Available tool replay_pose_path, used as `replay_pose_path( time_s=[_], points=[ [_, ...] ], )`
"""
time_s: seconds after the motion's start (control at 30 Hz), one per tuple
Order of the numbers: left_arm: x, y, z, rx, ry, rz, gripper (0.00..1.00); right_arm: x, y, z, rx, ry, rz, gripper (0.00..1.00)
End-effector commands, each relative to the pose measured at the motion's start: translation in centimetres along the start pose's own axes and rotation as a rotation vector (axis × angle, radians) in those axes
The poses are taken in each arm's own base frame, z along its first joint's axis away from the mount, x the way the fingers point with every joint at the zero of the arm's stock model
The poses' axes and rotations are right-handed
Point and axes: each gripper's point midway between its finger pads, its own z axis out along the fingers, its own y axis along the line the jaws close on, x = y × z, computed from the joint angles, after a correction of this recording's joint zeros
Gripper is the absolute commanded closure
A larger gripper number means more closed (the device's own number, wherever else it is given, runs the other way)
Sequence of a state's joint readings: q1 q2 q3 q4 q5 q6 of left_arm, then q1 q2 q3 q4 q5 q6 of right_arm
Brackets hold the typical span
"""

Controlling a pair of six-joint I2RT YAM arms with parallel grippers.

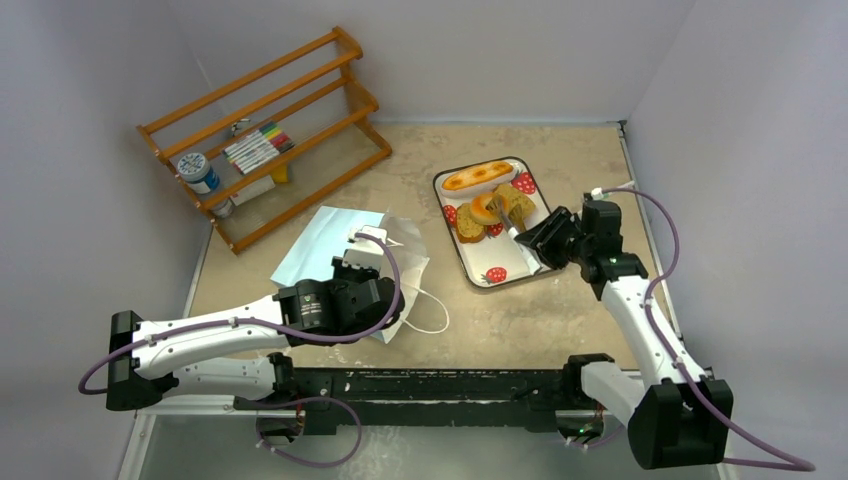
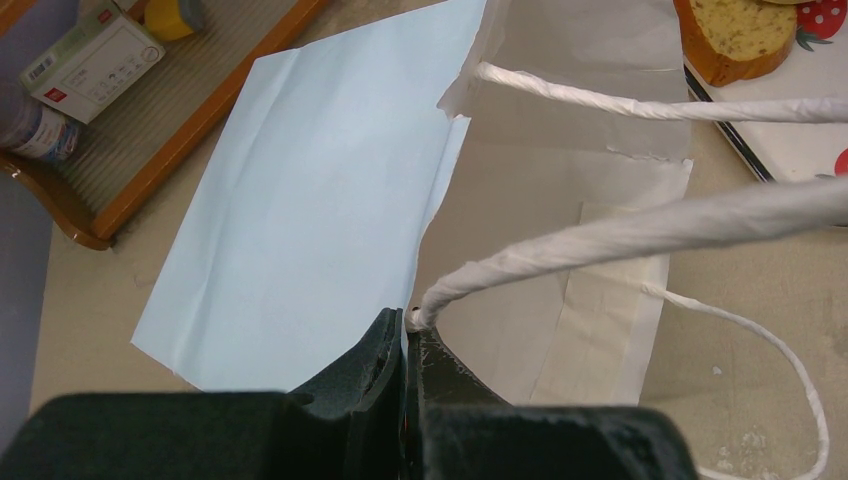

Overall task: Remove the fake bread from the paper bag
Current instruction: Place the fake bread in the container.

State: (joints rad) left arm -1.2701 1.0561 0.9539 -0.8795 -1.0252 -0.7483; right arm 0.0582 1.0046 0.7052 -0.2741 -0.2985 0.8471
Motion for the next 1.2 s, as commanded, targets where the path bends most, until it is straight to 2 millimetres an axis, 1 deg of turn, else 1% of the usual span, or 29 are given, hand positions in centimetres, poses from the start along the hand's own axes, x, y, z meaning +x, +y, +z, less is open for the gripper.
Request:
replay_pose_path(
  time_s=[0.0,0.23,0.63,0.97,1.1,1.13,1.17],
  points=[
    [-2.1,0.1,-0.4,-0.003,-0.052,-0.086,1.0,-1.6,1.9,-1.2,-0.047,-0.057,-0.044,0.54],
    [-2.1,-0.2,-0.3,-0.007,-0.048,-0.085,1.0,-1.4,2.0,-1.7,-0.05,-0.05,-0.06,0.55],
    [-2.2,-0.1,-0.3,-0.018,-0.051,-0.085,1.0,-2.4,3.5,-3.7,-0.073,-0.095,-0.112,0.58],
    [-2.4,0.2,-0.3,-0.028,-0.051,-0.075,1.0,-2.3,3.8,-4.9,-0.079,-0.11,-0.127,0.59],
    [-2.4,0.2,-0.3,-0.03,-0.053,-0.074,1.0,-2.9,4.7,-5.9,-0.103,-0.138,-0.162,0.6],
    [-2.4,0.2,-0.3,-0.031,-0.053,-0.073,1.0,-3.3,5.2,-6.2,-0.114,-0.161,-0.168,0.6],
    [-2.4,0.1,-0.3,-0.03,-0.052,-0.073,1.0,-3.3,5.5,-6.5,-0.13,-0.164,-0.172,0.6]
  ],
)
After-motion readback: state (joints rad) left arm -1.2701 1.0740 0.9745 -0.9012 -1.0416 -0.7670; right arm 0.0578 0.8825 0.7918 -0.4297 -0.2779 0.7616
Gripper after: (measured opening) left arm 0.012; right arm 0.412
